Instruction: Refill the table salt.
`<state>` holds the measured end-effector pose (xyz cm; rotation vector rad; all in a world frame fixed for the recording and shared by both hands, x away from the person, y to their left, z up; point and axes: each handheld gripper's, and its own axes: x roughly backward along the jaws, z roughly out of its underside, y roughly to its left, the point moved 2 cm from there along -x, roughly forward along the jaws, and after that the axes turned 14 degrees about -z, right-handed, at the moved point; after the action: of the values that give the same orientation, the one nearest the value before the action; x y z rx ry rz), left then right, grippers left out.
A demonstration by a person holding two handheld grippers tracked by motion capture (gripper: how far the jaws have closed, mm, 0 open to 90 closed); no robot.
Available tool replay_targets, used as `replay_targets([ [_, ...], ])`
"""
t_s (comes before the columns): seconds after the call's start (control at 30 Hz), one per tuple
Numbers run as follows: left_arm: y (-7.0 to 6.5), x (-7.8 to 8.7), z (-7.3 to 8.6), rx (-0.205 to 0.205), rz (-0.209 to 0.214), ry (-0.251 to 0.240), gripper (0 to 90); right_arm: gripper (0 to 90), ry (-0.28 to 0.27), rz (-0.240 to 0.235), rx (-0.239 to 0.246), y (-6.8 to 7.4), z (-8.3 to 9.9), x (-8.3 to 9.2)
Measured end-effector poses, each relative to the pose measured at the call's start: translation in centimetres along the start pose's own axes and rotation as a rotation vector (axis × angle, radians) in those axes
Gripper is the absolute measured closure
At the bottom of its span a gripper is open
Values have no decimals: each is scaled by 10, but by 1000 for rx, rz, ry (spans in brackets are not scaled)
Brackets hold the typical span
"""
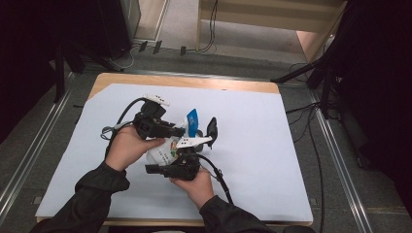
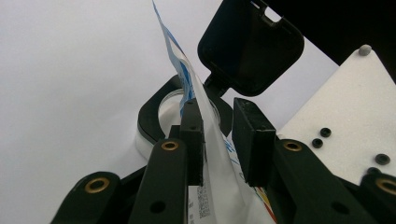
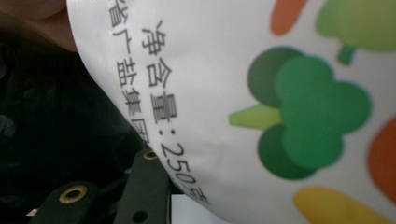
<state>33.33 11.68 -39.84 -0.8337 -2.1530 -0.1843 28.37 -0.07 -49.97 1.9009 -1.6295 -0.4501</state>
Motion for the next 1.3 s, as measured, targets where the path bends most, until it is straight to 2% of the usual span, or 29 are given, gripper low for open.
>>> replay_targets([
  [0.2,0,1,0,12,7,-2,731,672,-5,-7,-4,0,-1,0],
  [0.8,-1,-1,0,4,4,5,724,672,-18,-20,-29,-1,0,1],
  [1.07,-2,-4,0,30,5,12,741,672,-20,-22,-30,-2,1,1],
  [1.3,-2,-3,0,25,0,12,740,673,-23,-24,-31,-2,1,1],
])
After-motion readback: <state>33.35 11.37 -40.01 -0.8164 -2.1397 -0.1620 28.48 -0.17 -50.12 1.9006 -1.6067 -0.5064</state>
